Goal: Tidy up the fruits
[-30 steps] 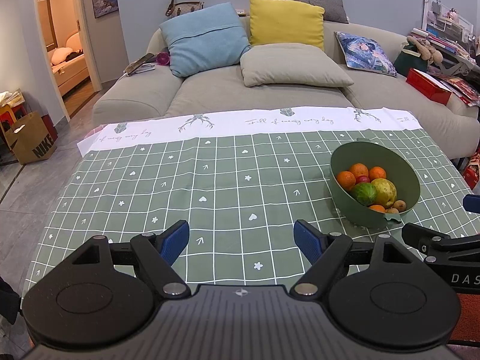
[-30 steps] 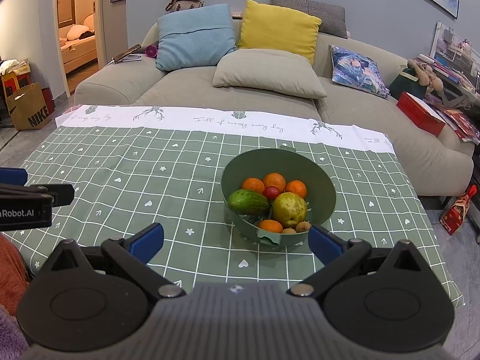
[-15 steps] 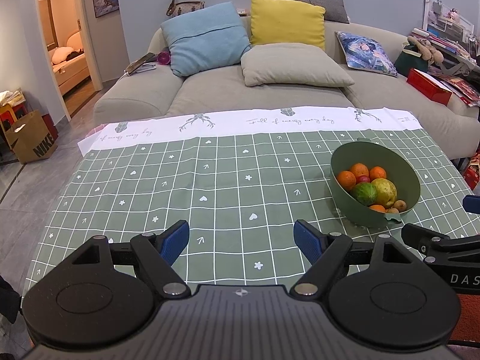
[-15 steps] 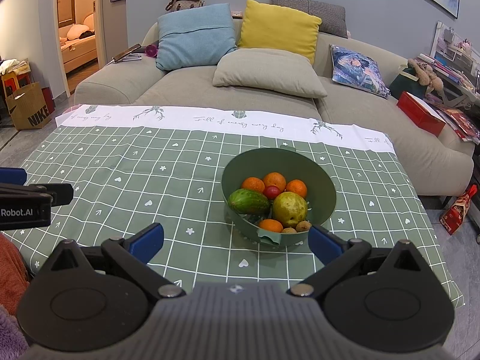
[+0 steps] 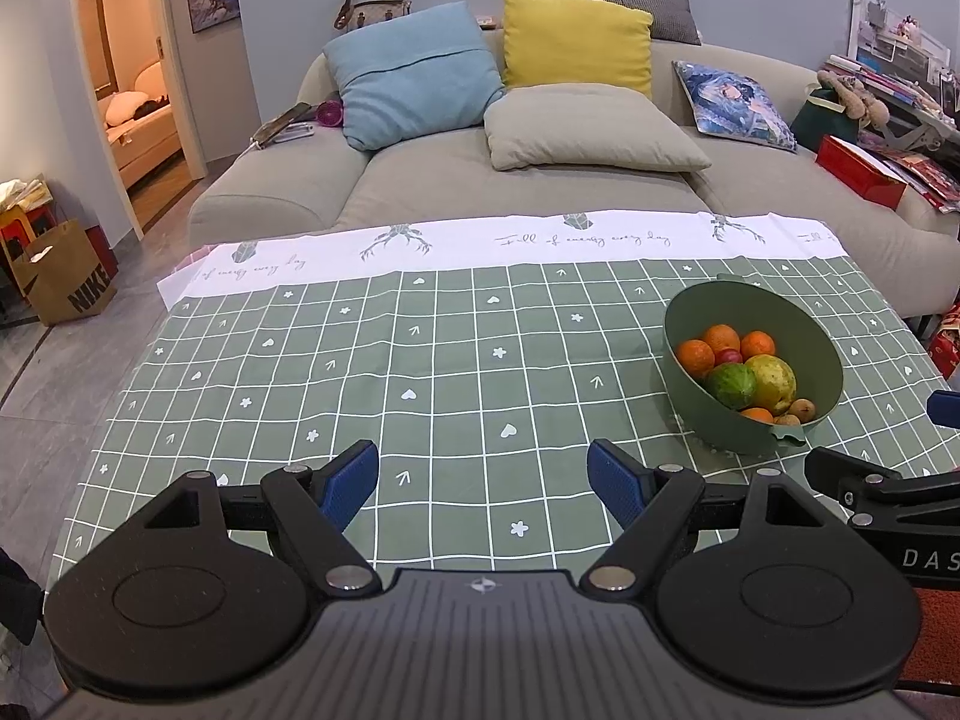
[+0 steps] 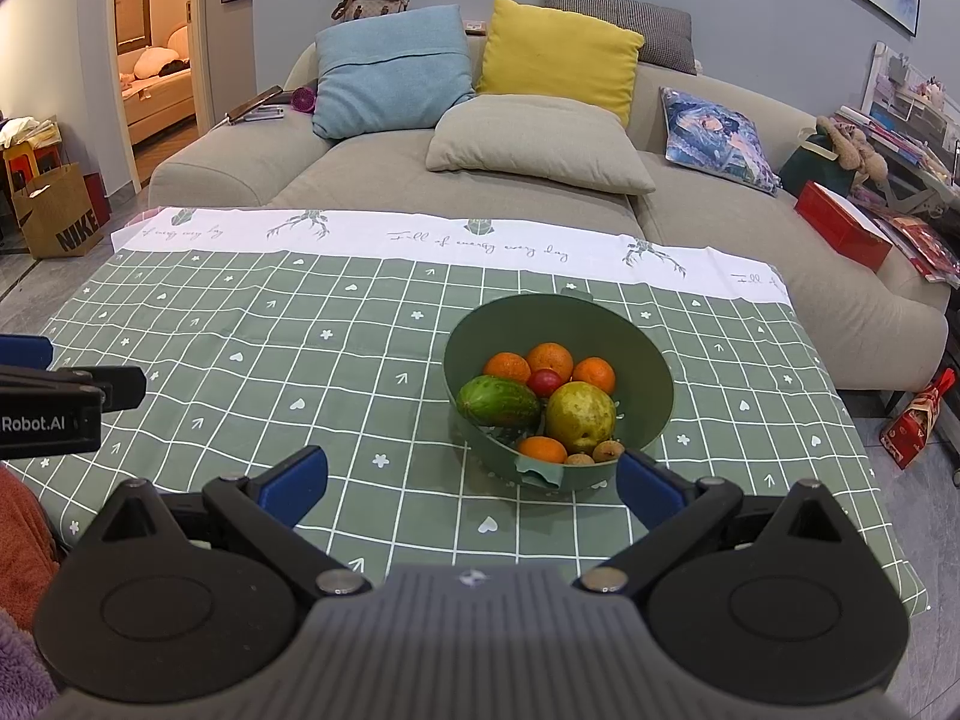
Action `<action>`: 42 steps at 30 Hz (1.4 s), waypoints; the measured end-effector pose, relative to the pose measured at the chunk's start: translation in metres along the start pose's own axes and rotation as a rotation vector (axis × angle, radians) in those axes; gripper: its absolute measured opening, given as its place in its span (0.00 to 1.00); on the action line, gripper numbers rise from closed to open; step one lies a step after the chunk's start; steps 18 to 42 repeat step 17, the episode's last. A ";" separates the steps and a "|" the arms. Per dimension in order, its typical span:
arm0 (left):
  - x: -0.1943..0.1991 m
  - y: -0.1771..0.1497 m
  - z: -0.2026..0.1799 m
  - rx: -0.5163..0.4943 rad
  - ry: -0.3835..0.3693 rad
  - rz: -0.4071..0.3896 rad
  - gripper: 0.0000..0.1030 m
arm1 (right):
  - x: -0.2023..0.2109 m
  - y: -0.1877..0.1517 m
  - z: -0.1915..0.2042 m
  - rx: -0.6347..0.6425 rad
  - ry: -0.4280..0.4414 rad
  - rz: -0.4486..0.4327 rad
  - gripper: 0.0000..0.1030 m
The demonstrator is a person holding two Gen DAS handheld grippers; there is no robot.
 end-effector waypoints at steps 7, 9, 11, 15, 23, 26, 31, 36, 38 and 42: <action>0.001 0.000 0.001 -0.002 0.005 -0.002 0.90 | 0.000 0.000 0.000 0.000 0.000 0.000 0.95; 0.001 0.000 0.001 -0.001 0.003 -0.002 0.90 | 0.000 0.000 0.000 0.000 0.000 0.001 0.95; 0.001 0.000 0.001 -0.001 0.004 -0.002 0.90 | 0.000 0.000 0.000 0.000 0.000 0.001 0.95; 0.002 0.001 0.001 0.003 0.003 -0.007 0.90 | 0.000 0.000 0.000 0.000 0.000 0.001 0.95; 0.002 0.001 0.001 0.003 0.005 -0.008 0.90 | 0.000 0.000 0.000 0.000 0.001 0.002 0.95; 0.002 0.001 0.001 0.003 0.005 -0.008 0.90 | 0.000 0.000 0.000 0.000 0.001 0.002 0.95; 0.002 0.001 0.001 0.003 0.005 -0.008 0.90 | 0.000 0.000 0.000 0.000 0.001 0.002 0.95; 0.002 0.001 0.001 0.003 0.005 -0.008 0.90 | 0.000 0.000 0.000 0.000 0.001 0.002 0.95; 0.002 0.001 0.001 0.003 0.005 -0.008 0.90 | 0.000 0.000 0.000 0.000 0.001 0.002 0.95; 0.002 0.001 0.001 0.003 0.005 -0.008 0.90 | 0.000 0.000 0.000 0.000 0.001 0.002 0.95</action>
Point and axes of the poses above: each gripper's, at about its wrist camera, not at the fingertips, and x roughly against the way its jaws point, z to its left, y to its top, the point moved 8 cm from there along -x, roughly the way its jaws point, and after that the axes turned 8 degrees about -x, right-handed, at the moved point
